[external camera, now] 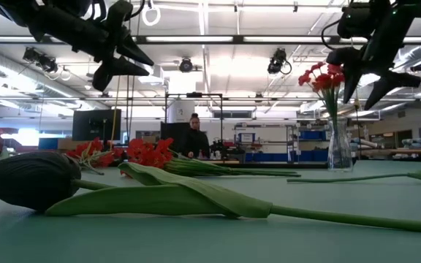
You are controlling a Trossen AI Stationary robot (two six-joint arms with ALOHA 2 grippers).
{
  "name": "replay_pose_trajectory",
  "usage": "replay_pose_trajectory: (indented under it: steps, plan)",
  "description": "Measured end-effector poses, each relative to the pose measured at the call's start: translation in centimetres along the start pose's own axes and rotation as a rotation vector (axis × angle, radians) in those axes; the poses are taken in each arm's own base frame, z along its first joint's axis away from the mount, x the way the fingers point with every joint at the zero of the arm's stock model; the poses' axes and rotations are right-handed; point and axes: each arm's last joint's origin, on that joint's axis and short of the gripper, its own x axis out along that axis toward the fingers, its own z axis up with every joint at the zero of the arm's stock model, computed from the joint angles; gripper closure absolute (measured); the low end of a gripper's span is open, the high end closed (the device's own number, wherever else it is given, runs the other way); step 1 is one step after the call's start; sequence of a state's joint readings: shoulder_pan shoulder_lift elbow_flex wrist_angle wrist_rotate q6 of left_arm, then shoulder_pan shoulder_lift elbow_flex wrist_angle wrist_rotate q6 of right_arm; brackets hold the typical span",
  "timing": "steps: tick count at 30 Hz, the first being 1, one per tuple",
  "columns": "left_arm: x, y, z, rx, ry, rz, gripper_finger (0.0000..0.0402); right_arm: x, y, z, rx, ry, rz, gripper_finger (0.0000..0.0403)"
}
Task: Sort flowers into vase by color
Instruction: Put the right yellow flower into the transparent vase
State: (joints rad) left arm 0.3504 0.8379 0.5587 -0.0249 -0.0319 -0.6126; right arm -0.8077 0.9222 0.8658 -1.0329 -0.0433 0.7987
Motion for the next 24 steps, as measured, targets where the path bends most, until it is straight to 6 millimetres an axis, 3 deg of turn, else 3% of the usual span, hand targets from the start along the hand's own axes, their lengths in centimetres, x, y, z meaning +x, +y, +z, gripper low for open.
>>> replay_pose_trajectory:
  steps: [12,20,24]
  plan:
    - [-0.1,0.7,-1.1,0.094,0.115,0.071,0.0273,0.1,2.5,-2.9,0.224,0.133,0.061,0.0170]
    - [-0.1,0.8,-1.2,0.240,0.142,0.061,0.0273,2.3,9.4,-5.6,0.283,0.147,0.332,0.0170]
    - [-0.1,0.8,-1.4,0.267,0.175,0.029,0.0273,4.2,12.1,-8.2,0.359,0.175,0.361,0.0170]
